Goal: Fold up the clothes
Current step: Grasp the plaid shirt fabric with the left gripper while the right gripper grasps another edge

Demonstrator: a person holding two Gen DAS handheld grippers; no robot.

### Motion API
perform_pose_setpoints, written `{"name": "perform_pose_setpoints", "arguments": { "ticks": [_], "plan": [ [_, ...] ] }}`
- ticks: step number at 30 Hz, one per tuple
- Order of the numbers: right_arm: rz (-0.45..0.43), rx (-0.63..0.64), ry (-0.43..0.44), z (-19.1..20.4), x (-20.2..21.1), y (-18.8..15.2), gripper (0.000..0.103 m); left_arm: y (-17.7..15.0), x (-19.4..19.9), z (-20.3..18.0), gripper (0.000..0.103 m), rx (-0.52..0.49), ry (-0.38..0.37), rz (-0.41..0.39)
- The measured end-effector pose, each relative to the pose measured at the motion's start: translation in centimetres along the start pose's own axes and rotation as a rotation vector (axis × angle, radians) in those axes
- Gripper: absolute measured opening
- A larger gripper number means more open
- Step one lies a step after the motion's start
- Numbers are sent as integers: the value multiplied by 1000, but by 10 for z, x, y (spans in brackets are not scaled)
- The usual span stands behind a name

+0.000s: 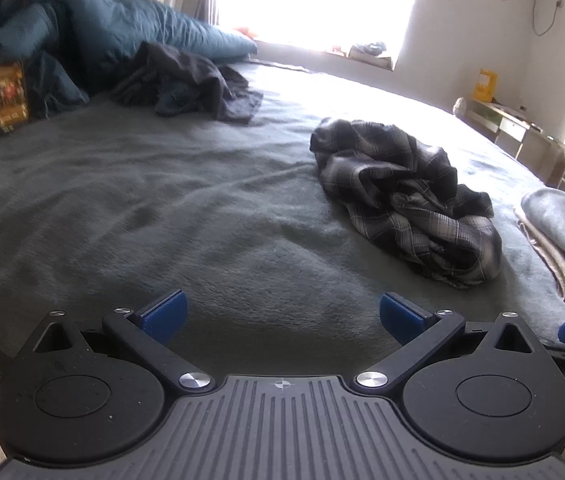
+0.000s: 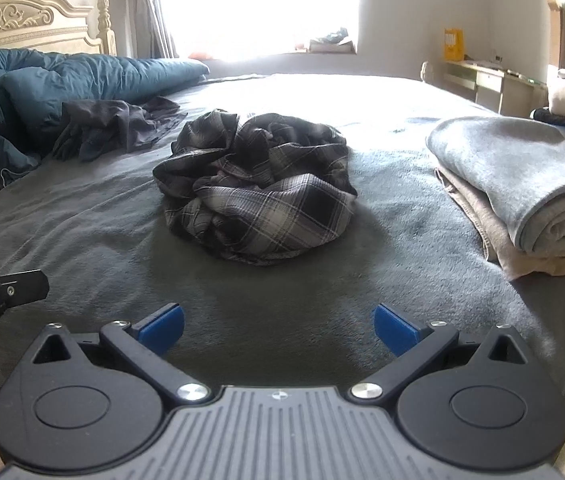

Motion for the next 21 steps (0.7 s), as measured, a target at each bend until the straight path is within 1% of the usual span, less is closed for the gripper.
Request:
{"name": "perform_pose_setpoints", "arguments": {
  "ticks": [5, 8, 11, 17, 19, 21],
  "plan": [
    [-65, 5, 36, -9, -6, 12, 103, 10, -23, -1, 103, 24, -53, -9],
    [-126, -16, 45, -16, -9, 29, 103, 29, -36, -3, 103, 7, -60, -58],
    [-171, -25, 45, -21, -19, 43, 103, 52, -49, -12, 103, -43, -69, -124],
    [-203, -30, 78, -27, -53, 66, 103, 85, -86, -43, 103, -148, -116, -178],
    [-219, -39, 93, -30, -66, 74, 103, 97, -96, -56, 103, -168, -158, -195],
    [-232, -42, 83, -34, -80, 83, 102, 109, -106, -70, 100, -191, -206, -200]
  ]
}}
Point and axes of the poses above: each gripper's, at about its wrist camera, not at the fingertips, and x roughly against the way its jaws point, z to its left, y to its top, the point moved 9 cm from there along -x, roughly the way its jaws point, and after that the axes turned 9 degrees about -x, right-handed, at the moved point
